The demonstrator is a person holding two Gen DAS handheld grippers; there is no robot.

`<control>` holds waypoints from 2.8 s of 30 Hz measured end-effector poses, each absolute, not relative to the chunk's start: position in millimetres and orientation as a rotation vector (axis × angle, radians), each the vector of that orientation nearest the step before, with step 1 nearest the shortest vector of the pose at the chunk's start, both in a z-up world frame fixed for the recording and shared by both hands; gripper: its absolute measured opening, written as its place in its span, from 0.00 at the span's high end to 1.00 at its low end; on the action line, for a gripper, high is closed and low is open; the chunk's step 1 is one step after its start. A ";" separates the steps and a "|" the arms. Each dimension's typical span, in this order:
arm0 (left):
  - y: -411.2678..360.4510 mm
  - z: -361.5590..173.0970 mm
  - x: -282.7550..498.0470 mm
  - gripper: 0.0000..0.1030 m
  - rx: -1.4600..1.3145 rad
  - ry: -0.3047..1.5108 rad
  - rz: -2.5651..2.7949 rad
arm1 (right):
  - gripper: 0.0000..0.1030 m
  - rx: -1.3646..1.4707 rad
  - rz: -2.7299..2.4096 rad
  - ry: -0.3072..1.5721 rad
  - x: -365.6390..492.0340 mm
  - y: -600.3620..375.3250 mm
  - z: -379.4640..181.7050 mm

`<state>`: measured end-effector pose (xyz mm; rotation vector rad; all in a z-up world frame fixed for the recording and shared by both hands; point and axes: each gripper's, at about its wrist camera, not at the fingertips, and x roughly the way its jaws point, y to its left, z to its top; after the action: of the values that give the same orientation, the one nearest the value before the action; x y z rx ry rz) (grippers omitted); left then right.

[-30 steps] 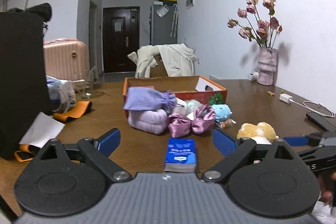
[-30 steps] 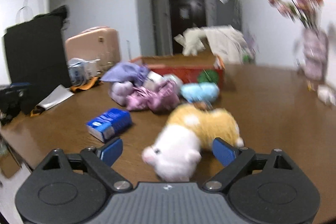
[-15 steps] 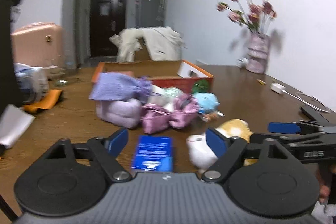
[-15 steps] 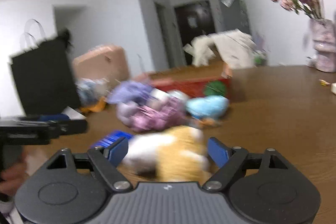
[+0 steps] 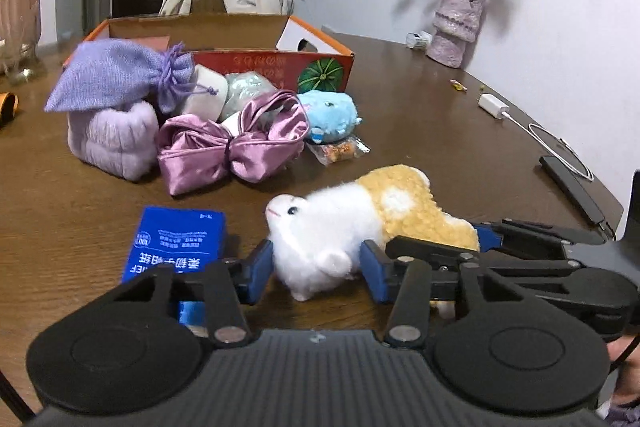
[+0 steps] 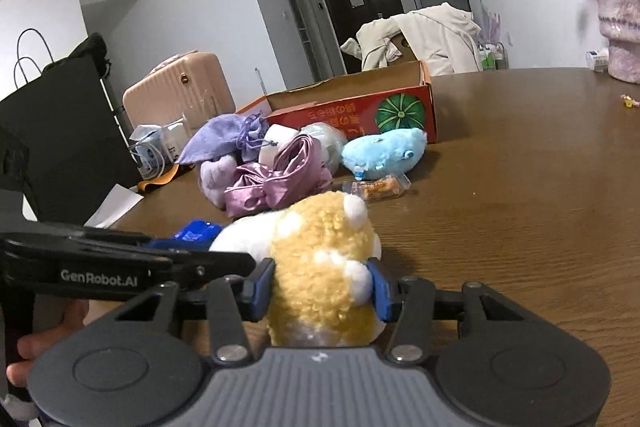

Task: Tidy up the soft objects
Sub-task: 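Close both grippers on the white-and-yellow hamster plush, then carry the hamster plush with both grippers and lower it into the box, then open both grippers and withdraw them from the box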

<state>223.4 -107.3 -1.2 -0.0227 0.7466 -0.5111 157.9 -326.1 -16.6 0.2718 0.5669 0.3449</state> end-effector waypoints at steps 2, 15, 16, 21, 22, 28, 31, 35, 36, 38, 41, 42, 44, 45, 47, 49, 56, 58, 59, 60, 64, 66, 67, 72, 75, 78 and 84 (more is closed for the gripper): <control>-106.9 -1.0 225.5 0.55 -0.029 0.737 -0.515 | 0.56 0.278 0.338 0.567 159.7 -326.1 -14.8; -106.8 70.4 279.0 0.55 -0.108 0.559 -0.582 | 0.57 0.174 0.332 0.385 205.0 -337.6 59.1; -106.9 78.7 288.7 0.55 -0.115 0.538 -0.583 | 0.57 0.162 0.335 0.367 215.5 -338.9 66.4; -110.9 109.1 352.9 0.55 -0.129 0.467 -0.582 | 0.57 0.125 0.339 0.339 284.6 -345.0 99.9; -112.3 113.1 368.2 0.55 -0.124 0.457 -0.578 | 0.57 0.128 0.341 0.345 304.7 -346.2 105.5; -114.7 107.7 467.7 0.55 -0.114 0.505 -0.515 | 0.57 0.179 0.366 0.463 422.0 -346.1 102.3; -112.8 87.2 518.0 0.55 -0.133 0.578 -0.481 | 0.57 0.190 0.348 0.532 474.9 -340.9 84.0; -113.4 57.8 567.7 0.56 -0.078 0.676 -0.417 | 0.57 0.171 0.299 0.605 529.9 -332.8 54.4; -113.8 53.3 573.1 0.55 -0.054 0.688 -0.398 | 0.57 0.173 0.288 0.623 537.3 -331.7 47.1; -108.7 49.3 575.9 0.53 -0.040 0.705 -0.357 | 0.57 0.136 0.247 0.657 552.2 -326.9 34.0; -101.3 56.1 561.7 0.45 0.006 0.649 -0.340 | 0.54 0.057 0.202 0.679 555.5 -315.8 28.9; -99.5 60.3 553.8 0.44 0.028 0.622 -0.329 | 0.53 0.041 0.188 0.675 555.1 -313.1 29.9; -92.9 71.4 543.0 0.44 0.058 0.570 -0.315 | 0.47 -0.009 0.153 0.665 552.8 -306.8 33.7; -90.4 78.5 538.2 0.43 0.062 0.555 -0.298 | 0.46 -0.024 0.143 0.664 552.5 -305.4 35.6; -79.7 91.0 530.1 0.40 0.067 0.519 -0.275 | 0.46 -0.023 0.152 0.661 549.3 -306.0 42.6; -72.8 103.3 522.3 0.40 0.072 0.500 -0.240 | 0.45 -0.003 0.165 0.648 542.9 -310.3 54.7; -50.4 154.4 470.8 0.31 0.059 0.436 -0.216 | 0.28 0.011 0.202 0.567 484.5 -320.4 112.0; -46.0 166.3 450.3 0.27 0.058 0.419 -0.214 | 0.24 0.006 0.224 0.553 460.8 -323.2 128.4; -43.3 172.1 438.2 0.27 0.061 0.411 -0.216 | 0.23 0.002 0.233 0.547 451.1 -324.5 135.3; -41.8 177.1 426.8 0.25 0.065 0.403 -0.217 | 0.22 -0.001 0.239 0.537 439.4 -325.9 142.2; -32.5 191.3 378.6 0.22 0.076 0.373 -0.213 | 0.16 -0.003 0.253 0.487 384.1 -330.7 165.2; -27.3 195.1 352.5 0.20 0.080 0.359 -0.214 | 0.15 -0.004 0.270 0.468 356.1 -331.4 170.6; -25.0 196.0 339.3 0.20 0.082 0.353 -0.219 | 0.15 -0.004 0.272 0.459 342.6 -331.2 172.1; -11.3 190.7 282.0 0.17 0.067 0.337 -0.236 | 0.13 -0.018 0.283 0.406 276.9 -329.2 171.3; -7.0 179.0 250.2 0.15 0.078 0.322 -0.213 | 0.12 0.008 0.293 0.392 245.8 -330.4 163.0; -3.2 163.5 217.0 0.15 0.086 0.297 -0.187 | 0.12 0.010 0.283 0.370 212.8 -326.8 150.2; 6.7 134.5 154.7 0.12 0.016 0.272 -0.212 | 0.05 -0.010 0.285 0.320 142.4 -307.8 126.0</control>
<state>154.7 6.7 134.5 0.0163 0.2718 -0.2121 142.4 -307.8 126.0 -0.0098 0.3197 0.2849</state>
